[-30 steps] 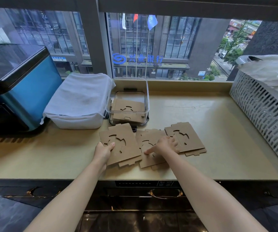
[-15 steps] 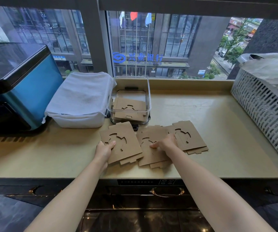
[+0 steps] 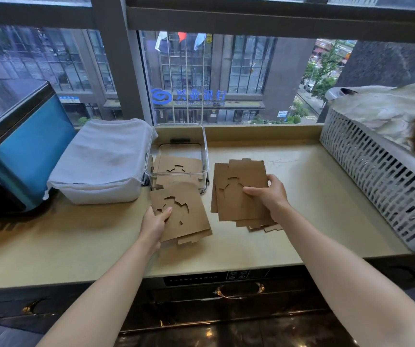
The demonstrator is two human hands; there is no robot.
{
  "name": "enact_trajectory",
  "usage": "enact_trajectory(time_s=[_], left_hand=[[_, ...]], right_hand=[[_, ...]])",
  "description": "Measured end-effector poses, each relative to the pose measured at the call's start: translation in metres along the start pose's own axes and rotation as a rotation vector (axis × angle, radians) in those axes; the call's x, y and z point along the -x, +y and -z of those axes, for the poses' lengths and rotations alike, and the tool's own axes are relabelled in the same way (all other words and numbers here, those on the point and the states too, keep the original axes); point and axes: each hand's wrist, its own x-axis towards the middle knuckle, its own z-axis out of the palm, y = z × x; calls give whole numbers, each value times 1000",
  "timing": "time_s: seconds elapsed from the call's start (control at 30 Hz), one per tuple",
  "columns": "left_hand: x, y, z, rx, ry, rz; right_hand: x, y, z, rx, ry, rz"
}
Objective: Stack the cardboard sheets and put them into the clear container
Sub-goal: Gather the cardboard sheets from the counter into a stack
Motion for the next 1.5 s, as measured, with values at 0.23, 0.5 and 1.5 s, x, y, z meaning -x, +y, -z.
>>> enact_trajectory(time_s=[0.23,0.5,1.5], left_hand=[[13,5,-43,1,-166,-50],[24,0,-68,-35,-216,-25],[15,-11,-59,21,-196,28]], right_hand=[[15,0,-3,20,-97,36],[19,22,-4,-22,-101,-38],[-22,36,15,417,48,-92]])
